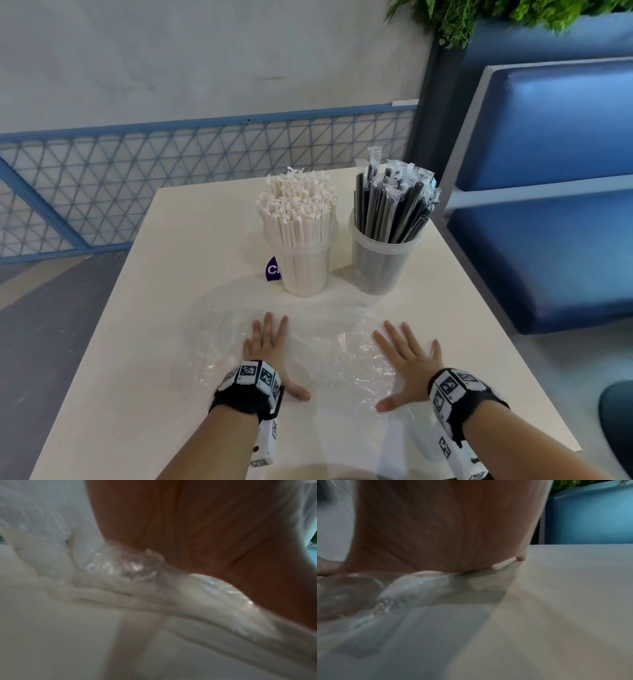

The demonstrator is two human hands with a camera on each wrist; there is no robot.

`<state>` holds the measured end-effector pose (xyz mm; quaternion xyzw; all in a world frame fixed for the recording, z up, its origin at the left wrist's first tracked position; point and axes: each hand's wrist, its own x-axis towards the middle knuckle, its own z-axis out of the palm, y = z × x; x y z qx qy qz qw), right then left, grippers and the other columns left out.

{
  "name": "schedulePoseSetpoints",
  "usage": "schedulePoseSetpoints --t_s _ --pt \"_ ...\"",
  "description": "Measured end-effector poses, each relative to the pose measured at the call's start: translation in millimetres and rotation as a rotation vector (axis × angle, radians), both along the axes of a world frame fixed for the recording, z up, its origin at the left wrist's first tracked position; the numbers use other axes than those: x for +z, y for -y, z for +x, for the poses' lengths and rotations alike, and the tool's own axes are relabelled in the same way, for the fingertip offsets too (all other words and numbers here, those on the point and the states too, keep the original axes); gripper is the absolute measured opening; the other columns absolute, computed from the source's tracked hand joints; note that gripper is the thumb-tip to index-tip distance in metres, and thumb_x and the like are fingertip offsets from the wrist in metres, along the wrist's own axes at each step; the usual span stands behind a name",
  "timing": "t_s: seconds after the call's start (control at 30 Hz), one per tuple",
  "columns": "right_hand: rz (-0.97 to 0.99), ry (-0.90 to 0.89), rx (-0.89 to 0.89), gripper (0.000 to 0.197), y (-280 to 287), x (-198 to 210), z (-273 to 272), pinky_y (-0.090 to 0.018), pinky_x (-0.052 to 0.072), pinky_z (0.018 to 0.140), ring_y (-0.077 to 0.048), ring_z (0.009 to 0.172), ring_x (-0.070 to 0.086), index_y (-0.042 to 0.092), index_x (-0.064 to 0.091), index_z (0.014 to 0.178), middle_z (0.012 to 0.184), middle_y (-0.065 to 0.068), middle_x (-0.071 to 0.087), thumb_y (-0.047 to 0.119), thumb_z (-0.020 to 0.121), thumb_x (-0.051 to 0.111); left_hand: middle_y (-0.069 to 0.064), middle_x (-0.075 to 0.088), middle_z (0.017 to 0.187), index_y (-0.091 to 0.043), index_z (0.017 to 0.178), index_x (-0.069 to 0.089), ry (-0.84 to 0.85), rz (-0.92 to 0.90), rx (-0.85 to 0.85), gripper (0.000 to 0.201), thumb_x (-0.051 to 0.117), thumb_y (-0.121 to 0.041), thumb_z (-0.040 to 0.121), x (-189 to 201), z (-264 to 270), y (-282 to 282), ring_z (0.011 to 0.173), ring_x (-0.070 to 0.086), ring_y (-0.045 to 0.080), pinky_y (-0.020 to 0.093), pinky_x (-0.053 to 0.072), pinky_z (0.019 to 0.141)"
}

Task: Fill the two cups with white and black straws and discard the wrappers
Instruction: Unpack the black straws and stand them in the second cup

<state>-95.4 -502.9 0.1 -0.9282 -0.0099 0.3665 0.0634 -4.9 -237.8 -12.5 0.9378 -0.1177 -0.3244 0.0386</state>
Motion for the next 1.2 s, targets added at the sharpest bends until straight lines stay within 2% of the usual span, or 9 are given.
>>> schedulePoseSetpoints --t_s 0.13,0.23,0.3,0.4,0.53,0.7,0.83,1.03,1.2 --pt "0.010 0.009 -0.013 0.137 -4 2 1 -0.067 -0.008 0.107 -0.022 0.133 -0.038 0.034 -0.030 0.139 0.143 0.006 -0.044 0.094 0.036 0.037 0.013 -0.024 0.154 -0.017 0.145 -0.019 0.052 0.000 0.024 0.142 0.081 -0.057 0.052 29 0 16 0.143 -0.019 0.031 0.051 -0.005 0.116" --pt "0.018 0.202 -0.076 0.132 -8 23 6 -0.063 -0.008 0.109 -0.019 0.143 -0.022 0.039 -0.015 0.143 0.156 0.006 -0.022 0.097 0.028 0.012 0.008 0.017 0.155 -0.013 0.146 0.012 0.242 -0.417 0.035 0.113 0.079 -0.048 0.062 72 2 46 0.141 0.023 0.022 0.036 0.022 0.115" --pt "0.076 0.413 -0.174 0.112 -9 49 11 -0.061 -0.005 0.110 -0.014 0.146 0.003 0.042 0.010 0.144 0.158 0.013 0.004 0.094 0.046 0.024 0.003 0.032 0.149 -0.015 0.143 0.024 0.359 -0.714 0.031 0.097 0.079 -0.040 0.067 106 5 68 0.133 0.037 0.016 0.024 0.029 0.108" --pt "0.354 0.849 -0.422 0.062 -1 85 31 -0.052 0.027 0.108 -0.015 0.119 0.051 0.028 0.047 0.118 0.126 0.010 0.048 0.062 0.069 0.063 0.003 0.028 0.151 -0.014 0.145 0.018 0.399 -0.932 0.023 0.103 0.080 -0.038 0.065 142 25 101 0.136 0.031 0.015 0.025 0.027 0.111" --pt "0.637 1.237 -0.758 0.060 29 112 70 -0.013 0.042 0.068 -0.023 0.096 0.058 0.005 0.046 0.108 0.107 0.000 0.040 0.030 0.066 0.081 0.009 0.006 0.157 -0.013 0.147 -0.008 0.303 -0.929 0.044 0.131 0.083 -0.043 0.057 166 61 136 0.144 0.011 0.021 0.041 0.020 0.118" --pt "0.856 0.863 -0.560 0.112 75 128 130 -0.031 0.030 0.111 -0.014 0.132 0.035 0.019 0.018 0.144 0.145 0.000 0.030 0.035 0.057 0.086 0.007 0.028 0.152 -0.012 0.145 -0.013 0.150 -0.945 0.096 0.144 0.091 -0.032 0.048 161 104 159 0.138 0.030 0.021 0.039 0.028 0.114" --pt "0.905 0.559 -0.445 0.139 93 129 156 -0.043 0.023 0.118 -0.012 0.141 0.024 0.035 -0.002 0.147 0.153 0.005 0.025 0.054 0.042 0.086 -0.002 0.042 0.133 -0.011 0.144 0.009 0.056 -0.993 0.109 0.122 0.090 -0.012 0.052 148 117 167 0.123 0.041 0.012 0.025 0.034 0.103" --pt "0.990 0.753 -0.459 0.099 69 131 166 -0.042 0.041 0.107 -0.010 0.120 0.052 0.026 0.030 0.139 0.129 0.005 0.054 0.027 0.058 0.086 -0.004 0.056 0.114 -0.016 0.123 0.032 0.115 -1.106 0.186 0.092 0.089 -0.007 0.051 140 118 174 0.108 0.053 0.012 0.019 0.043 0.084" --pt "1.087 0.958 -0.448 0.086 56 157 166 -0.044 0.044 0.103 -0.012 0.119 0.053 0.037 0.038 0.126 0.127 0.000 0.054 0.058 0.054 0.079 -0.019 0.057 0.100 -0.026 0.112 0.038 0.222 -1.284 0.249 0.091 0.088 -0.028 0.036 164 117 173 0.100 0.059 0.008 0.028 0.050 0.088"
